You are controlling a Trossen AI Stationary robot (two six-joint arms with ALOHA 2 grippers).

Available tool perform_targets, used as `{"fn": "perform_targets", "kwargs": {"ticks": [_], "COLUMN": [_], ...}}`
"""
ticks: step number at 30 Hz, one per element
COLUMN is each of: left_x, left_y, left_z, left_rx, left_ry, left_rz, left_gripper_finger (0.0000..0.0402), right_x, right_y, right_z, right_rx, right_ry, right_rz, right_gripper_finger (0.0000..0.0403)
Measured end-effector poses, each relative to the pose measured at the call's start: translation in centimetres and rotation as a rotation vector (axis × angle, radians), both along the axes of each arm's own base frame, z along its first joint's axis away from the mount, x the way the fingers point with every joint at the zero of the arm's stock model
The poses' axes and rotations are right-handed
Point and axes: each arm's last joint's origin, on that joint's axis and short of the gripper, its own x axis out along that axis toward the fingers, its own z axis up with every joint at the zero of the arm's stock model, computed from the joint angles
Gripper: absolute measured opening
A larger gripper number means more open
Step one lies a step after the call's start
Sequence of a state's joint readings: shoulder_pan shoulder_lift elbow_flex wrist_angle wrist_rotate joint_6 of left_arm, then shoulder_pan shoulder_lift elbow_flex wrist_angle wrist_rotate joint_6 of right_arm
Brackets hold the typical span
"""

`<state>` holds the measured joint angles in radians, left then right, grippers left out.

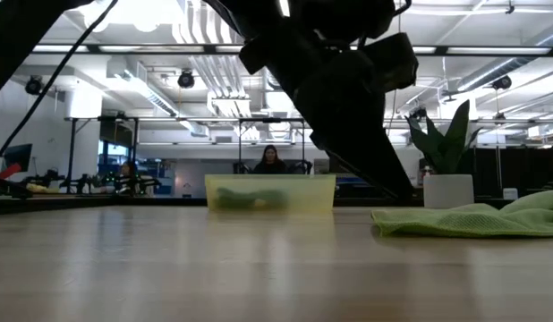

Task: Fold microfiber towels
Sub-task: Fold the green microfiber cloth

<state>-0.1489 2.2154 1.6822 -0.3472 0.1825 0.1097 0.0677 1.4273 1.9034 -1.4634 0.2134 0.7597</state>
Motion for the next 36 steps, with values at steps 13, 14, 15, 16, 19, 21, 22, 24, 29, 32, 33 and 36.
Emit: {"fn": "perform_targets", "kwargs": {"ticks": [13, 14, 15, 16, 19, 21, 22, 24, 29, 32, 33, 36], "left_x": [0.4, 0.4, 0.4, 0.4, 0.4, 0.3, 0.3, 0.2, 0.2, -0.3, -0.5, -1.3], "left_y": [0.3, 0.3, 0.3, 0.2, 0.3, 0.4, 0.4, 0.5, 0.5, 0.5, 0.5, 0.7], "left_z": [-2.8, -2.9, -2.9, -2.9, -2.8, -2.9, -2.9, -3.1, -3.0, -2.1, -1.9, -0.4], "left_rx": [-0.123, -0.124, -0.124, -0.12, -0.105, -0.115, -0.125, -0.142, -0.192, -0.189, -0.186, -0.169], "left_ry": [0.117, 0.122, 0.122, 0.124, 0.127, 0.136, 0.141, 0.163, 0.191, 0.207, 0.219, 0.247], "left_rz": [0.173, 0.177, 0.182, 0.189, 0.204, 0.199, 0.208, 0.235, 0.267, 0.267, 0.269, 0.276], "left_gripper_finger": [0.0242, 0.0242, 0.0241, 0.0239, 0.0209, 0.0168, 0.0141, 0.0085, 0.0011, 0.0005, 0.0003, 0.0001], "right_x": [-0.1, -0.1, -0.1, -0.1, -0.1, 0.0, 0.0, 0.1, 0.1, 0.1, 0.1, 0.1], "right_y": [0.3, 0.5, 0.6, 0.7, 1.0, 1.1, 1.2, 1.2, 1.2, 1.2, 1.2, 1.3], "right_z": [-0.2, -0.2, -0.2, -0.2, -0.2, -0.2, -0.2, -0.2, -0.2, -0.2, -0.2, -0.2], "right_rx": [-0.023, -0.019, -0.016, -0.017, -0.031, -0.034, -0.034, -0.028, -0.017, -0.016, -0.017, -0.028], "right_ry": [0.018, 0.017, 0.016, 0.016, 0.017, 0.017, 0.015, 0.004, -0.004, -0.004, -0.004, -0.001], "right_rz": [0.051, 0.053, 0.055, 0.058, 0.063, 0.064, 0.064, 0.054, 0.036, 0.035, 0.038, 0.045], "right_gripper_finger": [0.0013, 0.0013, 0.0013, 0.0013, 0.0013, 0.0013, 0.0013, 0.0013, 0.0013, 0.0013, 0.0013, 0.0013]}}
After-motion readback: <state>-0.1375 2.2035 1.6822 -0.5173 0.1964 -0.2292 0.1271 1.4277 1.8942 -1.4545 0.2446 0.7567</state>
